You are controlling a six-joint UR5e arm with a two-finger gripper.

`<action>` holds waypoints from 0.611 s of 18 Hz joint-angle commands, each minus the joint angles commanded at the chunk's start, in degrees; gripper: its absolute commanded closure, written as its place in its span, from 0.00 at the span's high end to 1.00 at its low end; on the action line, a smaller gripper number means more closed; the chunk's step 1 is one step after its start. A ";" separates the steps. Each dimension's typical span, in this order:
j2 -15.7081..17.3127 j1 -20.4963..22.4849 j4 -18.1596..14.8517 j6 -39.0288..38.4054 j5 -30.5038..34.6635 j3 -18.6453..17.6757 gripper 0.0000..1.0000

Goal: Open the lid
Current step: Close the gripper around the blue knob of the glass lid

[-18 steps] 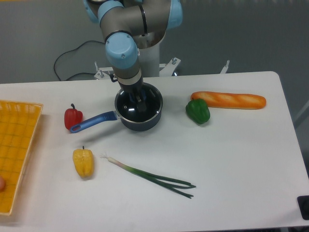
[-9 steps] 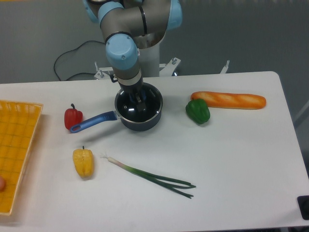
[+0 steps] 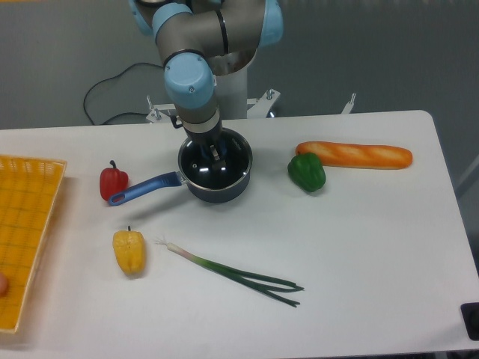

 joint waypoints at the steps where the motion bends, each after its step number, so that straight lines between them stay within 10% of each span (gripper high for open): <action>1: 0.00 0.00 0.00 0.09 0.00 0.09 0.61; 11: -0.09 0.35 -0.70 0.18 0.00 1.93 0.55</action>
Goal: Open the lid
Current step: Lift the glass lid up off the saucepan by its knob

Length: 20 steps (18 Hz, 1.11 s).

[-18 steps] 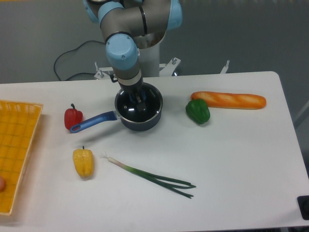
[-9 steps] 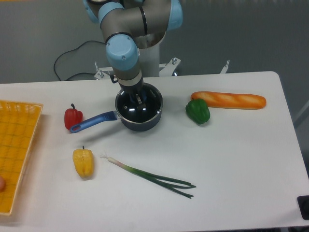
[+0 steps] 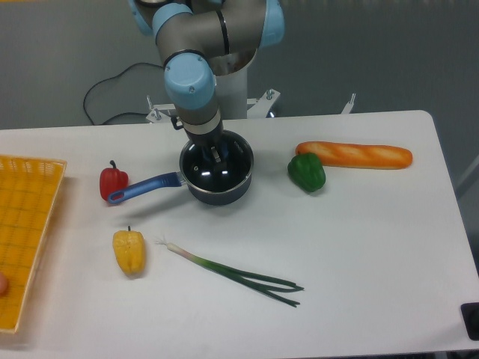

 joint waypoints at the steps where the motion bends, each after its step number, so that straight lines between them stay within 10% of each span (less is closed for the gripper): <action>1: 0.00 0.09 -0.44 0.00 0.00 0.61 0.55; 20: -8.61 1.76 -4.66 -4.48 -0.79 17.31 0.55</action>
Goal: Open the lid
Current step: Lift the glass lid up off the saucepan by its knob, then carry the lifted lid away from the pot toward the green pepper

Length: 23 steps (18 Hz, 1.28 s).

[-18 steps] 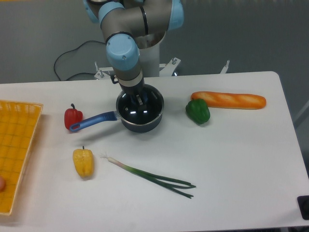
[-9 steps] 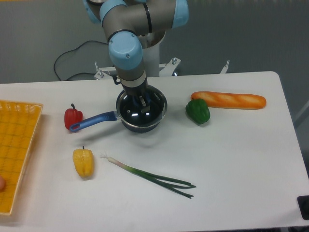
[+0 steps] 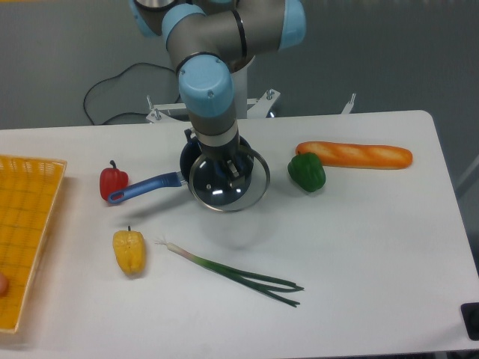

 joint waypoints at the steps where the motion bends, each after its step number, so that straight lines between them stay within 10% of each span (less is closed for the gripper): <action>1: -0.53 0.00 0.09 -0.53 0.00 0.97 0.55; 23: -4.93 6.68 2.02 4.57 -0.18 4.23 0.52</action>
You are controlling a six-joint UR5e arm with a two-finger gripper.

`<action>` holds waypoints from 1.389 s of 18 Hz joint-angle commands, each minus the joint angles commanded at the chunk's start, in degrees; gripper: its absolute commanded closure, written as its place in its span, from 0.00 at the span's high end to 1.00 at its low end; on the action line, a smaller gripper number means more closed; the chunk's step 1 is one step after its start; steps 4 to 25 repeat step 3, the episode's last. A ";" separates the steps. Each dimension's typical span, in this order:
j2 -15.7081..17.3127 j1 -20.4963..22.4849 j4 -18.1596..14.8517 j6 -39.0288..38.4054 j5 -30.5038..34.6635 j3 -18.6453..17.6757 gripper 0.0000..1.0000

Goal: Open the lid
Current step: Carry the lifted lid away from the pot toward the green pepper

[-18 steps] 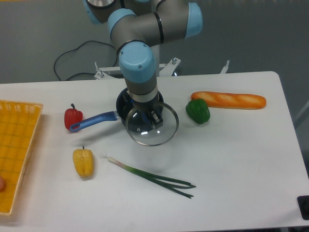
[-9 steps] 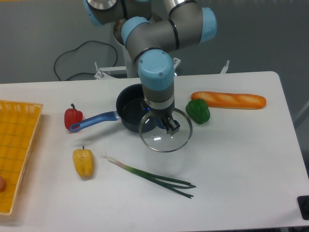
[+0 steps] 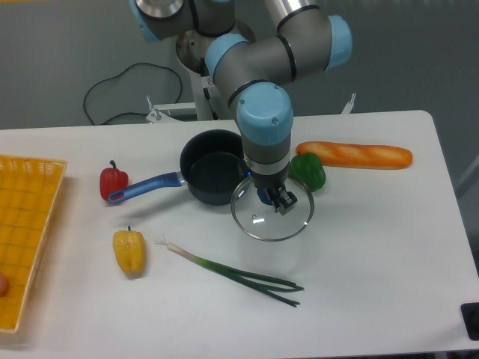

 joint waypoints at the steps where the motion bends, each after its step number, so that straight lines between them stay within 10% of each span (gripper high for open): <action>1: 0.00 0.00 0.00 -0.09 0.00 0.00 0.52; 25: 0.00 0.00 0.09 -0.26 0.00 -0.70 0.52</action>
